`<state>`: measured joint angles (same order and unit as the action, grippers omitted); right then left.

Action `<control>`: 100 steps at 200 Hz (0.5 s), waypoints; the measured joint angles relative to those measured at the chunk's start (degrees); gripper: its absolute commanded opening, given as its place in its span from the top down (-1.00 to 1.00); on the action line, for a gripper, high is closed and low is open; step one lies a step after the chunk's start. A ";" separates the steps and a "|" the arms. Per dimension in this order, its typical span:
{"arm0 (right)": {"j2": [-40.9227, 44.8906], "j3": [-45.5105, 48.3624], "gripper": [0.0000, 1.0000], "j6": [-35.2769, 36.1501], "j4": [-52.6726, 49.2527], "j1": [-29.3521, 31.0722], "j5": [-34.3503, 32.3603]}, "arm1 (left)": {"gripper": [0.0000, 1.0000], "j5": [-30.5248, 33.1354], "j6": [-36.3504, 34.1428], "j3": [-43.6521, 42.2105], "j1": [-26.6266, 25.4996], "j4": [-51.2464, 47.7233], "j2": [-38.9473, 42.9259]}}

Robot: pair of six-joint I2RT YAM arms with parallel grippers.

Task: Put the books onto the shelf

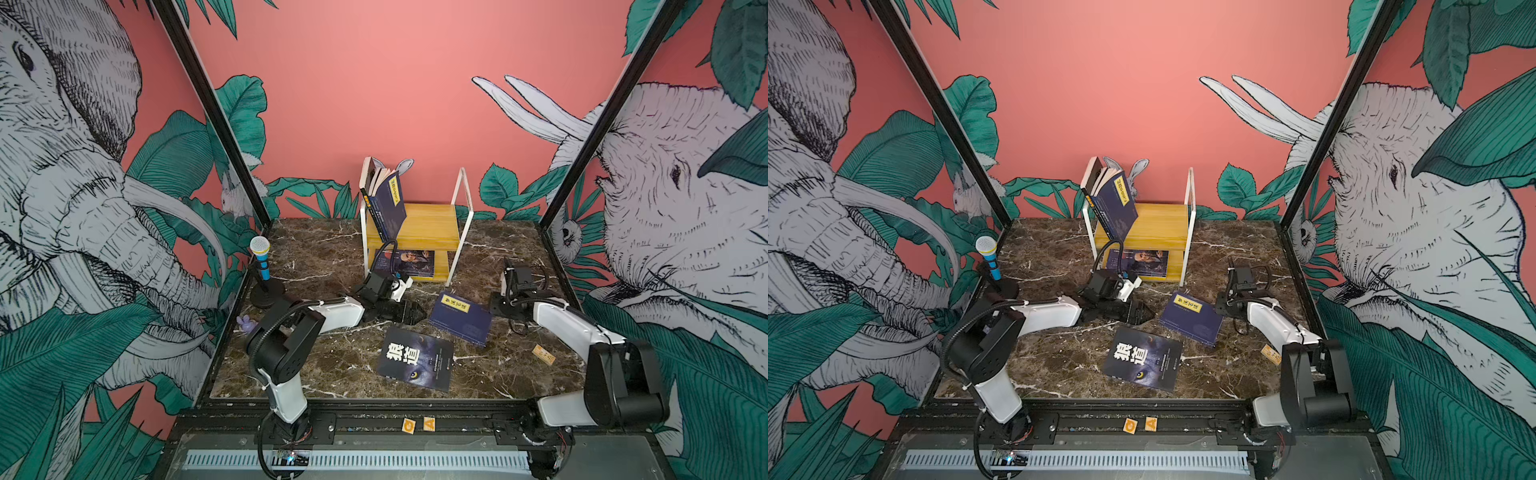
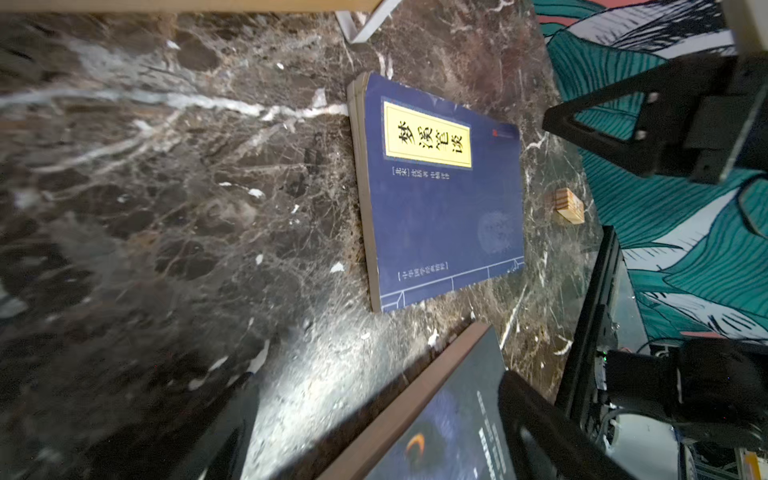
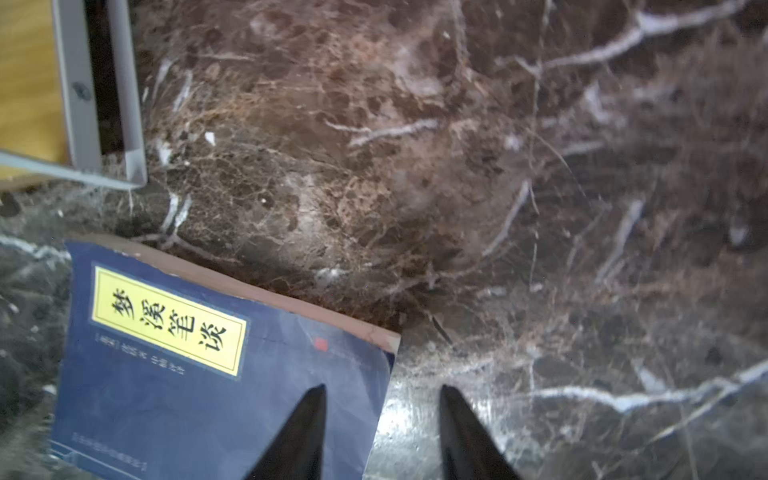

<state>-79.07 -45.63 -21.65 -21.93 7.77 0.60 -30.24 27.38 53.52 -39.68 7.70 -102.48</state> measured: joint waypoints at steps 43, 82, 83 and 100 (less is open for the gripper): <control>9.31 6.47 0.01 -3.61 0.13 -0.07 2.05 | -0.79 2.25 5.60 5.55 -4.31 1.70 -5.81; 6.69 9.35 0.17 -7.30 1.68 -0.07 5.35 | -0.74 3.34 10.21 8.17 -4.48 5.46 -9.97; 6.60 9.42 0.18 -7.50 1.79 -0.07 5.51 | -0.74 3.28 10.43 8.20 -4.48 5.68 -10.08; 5.49 10.29 0.19 -8.26 2.99 -0.07 6.34 | -0.73 3.30 11.80 8.92 -4.74 7.76 -11.32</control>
<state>-73.58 -35.33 -29.91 -18.94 7.70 6.94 -26.94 39.18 62.43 -44.42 15.46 -113.80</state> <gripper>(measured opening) 0.409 0.871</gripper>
